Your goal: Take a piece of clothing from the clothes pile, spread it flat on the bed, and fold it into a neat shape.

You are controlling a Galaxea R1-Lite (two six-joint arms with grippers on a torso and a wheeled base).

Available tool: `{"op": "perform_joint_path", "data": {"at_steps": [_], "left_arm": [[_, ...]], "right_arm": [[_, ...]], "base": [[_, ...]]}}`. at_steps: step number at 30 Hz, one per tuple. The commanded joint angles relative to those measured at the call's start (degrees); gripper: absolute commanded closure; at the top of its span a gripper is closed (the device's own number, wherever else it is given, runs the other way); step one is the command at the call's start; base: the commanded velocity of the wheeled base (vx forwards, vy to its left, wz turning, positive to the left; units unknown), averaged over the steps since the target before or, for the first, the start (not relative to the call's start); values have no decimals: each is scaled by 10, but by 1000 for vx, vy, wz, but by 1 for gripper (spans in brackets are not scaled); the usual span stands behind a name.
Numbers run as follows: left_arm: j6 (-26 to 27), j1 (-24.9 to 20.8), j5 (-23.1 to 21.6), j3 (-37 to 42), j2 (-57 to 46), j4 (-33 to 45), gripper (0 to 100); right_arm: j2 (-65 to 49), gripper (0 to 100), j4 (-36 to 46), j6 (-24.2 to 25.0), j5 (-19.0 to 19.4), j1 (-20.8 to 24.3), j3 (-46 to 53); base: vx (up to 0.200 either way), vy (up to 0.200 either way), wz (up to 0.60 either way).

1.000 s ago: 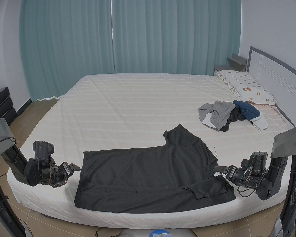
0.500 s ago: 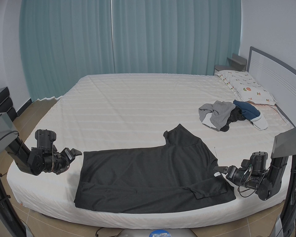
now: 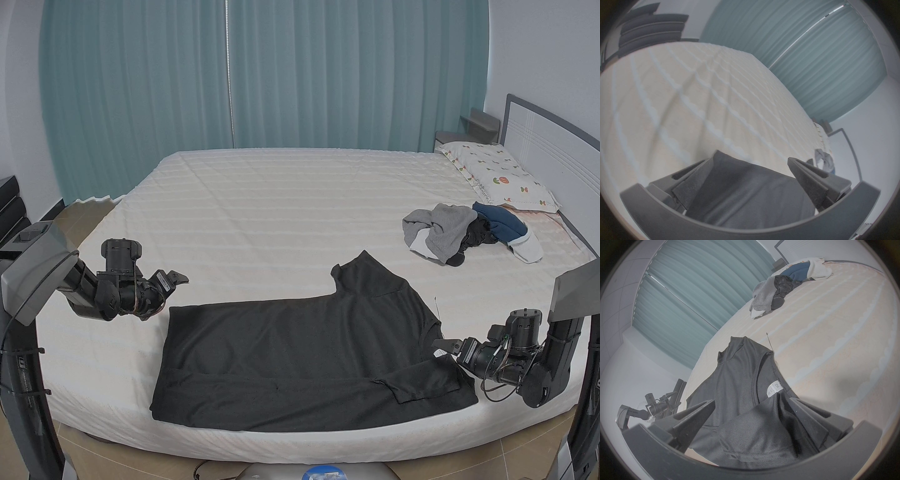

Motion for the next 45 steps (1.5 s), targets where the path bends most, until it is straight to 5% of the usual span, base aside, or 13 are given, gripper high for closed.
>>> {"op": "perform_joint_path", "data": {"at_steps": [1,25,26,31,36,45], "left_arm": [[-2,10,-28,-13,51,-31,0],[6,3,16,-3,89,-109,0],[6,2,16,-3,89,-109,100],[7,2,16,-1,89,-106,100],[8,2,77,8,88,-105,100],[-24,-4,119,27,87,-161,100]], "right_arm": [[5,0,-3,0,1,2,0],[17,0,-11,-4,-1,6,-4],[20,0,-11,-5,-1,7,-7],[20,0,-17,-7,-1,6,-8],[27,0,-21,-9,0,9,-29],[48,0,11,-30,-4,23,-167]], "base": [[0,0,0],[0,0,0],[0,0,0],[0,0,0],[0,0,0],[0,0,0]]}}
